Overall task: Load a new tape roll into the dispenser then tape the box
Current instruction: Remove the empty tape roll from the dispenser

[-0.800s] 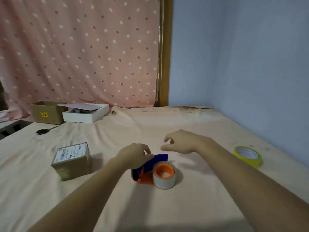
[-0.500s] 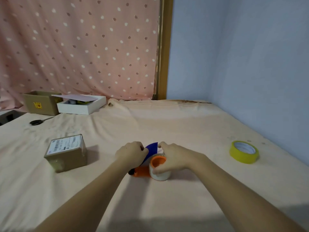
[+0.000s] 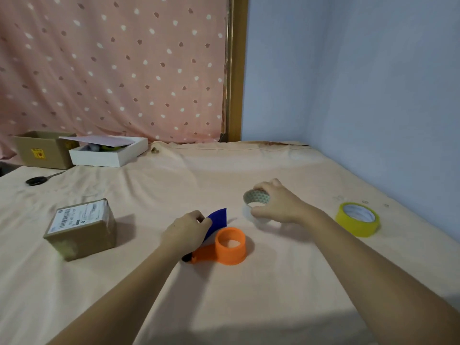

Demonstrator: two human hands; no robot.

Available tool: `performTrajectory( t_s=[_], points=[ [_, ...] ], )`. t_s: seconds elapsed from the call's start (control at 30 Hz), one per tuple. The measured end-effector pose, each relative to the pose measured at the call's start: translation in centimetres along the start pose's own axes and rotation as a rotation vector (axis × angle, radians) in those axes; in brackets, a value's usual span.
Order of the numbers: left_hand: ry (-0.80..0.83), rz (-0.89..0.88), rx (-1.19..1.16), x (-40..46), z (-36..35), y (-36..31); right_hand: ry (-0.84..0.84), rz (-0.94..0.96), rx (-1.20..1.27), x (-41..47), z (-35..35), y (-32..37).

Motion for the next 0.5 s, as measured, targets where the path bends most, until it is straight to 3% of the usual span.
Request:
performTrajectory(
  t_s=[0.2, 0.33, 0.5],
  points=[
    [0.033, 0.069, -0.088, 0.2, 0.2, 0.4, 0.033, -0.131, -0.097, 0.0, -2.5, -4.8],
    [0.082, -0.033, -0.006, 0.6, 1.0, -0.7, 0.025, -0.082, -0.075, -0.2, -1.7, -6.1],
    [-0.01, -0.287, 0.004, 1.4, 2.6, -3.8, -0.302, -0.133, -0.132, -0.6, 6.2, -11.8]
  ],
)
Point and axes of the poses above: each hand's wrist, its own x-axis towards the middle knuckle, its own z-axis out of the back of the hand, y = z × x, the point moved 5 cm from there along x, towards the middle knuckle, and after that the axes turned 15 degrees about -y, right-handed, at the moved point
